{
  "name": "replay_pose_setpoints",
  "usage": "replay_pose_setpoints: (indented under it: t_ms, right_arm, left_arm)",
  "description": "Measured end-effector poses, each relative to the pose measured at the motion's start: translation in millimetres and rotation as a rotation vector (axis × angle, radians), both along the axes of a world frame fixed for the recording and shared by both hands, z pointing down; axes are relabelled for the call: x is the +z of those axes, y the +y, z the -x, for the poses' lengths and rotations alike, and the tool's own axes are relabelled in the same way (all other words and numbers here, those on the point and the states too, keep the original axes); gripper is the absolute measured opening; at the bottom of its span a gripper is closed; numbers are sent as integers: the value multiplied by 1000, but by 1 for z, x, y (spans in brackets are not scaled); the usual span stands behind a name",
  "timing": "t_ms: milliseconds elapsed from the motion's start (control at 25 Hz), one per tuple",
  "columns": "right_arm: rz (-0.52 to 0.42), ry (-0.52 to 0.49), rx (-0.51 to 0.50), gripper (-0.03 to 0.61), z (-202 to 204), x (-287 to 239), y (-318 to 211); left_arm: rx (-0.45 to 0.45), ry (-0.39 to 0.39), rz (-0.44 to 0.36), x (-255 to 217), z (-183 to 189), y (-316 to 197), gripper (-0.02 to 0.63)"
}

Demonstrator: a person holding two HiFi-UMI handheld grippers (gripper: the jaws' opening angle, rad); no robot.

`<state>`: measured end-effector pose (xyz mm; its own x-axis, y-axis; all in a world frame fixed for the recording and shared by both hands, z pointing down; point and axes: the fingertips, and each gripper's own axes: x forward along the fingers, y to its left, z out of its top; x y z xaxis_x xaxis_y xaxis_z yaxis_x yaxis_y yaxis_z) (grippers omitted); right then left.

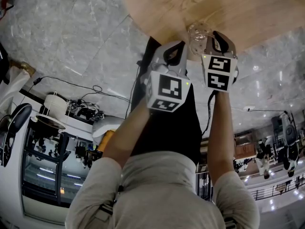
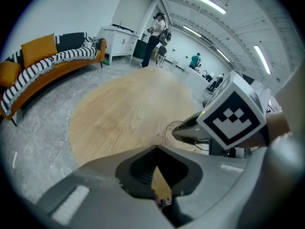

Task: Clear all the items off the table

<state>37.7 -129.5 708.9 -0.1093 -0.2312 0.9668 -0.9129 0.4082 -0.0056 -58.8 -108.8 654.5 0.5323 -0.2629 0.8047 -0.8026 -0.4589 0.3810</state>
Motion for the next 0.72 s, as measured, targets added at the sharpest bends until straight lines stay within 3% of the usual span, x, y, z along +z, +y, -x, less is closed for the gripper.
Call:
replay_pose_setpoints:
  t_ms: [720]
  right_arm:
    - [-88, -1, -3, 31, -10, -27, -1]
  left_arm:
    - [-54, 0, -35, -14, -3, 10, 20]
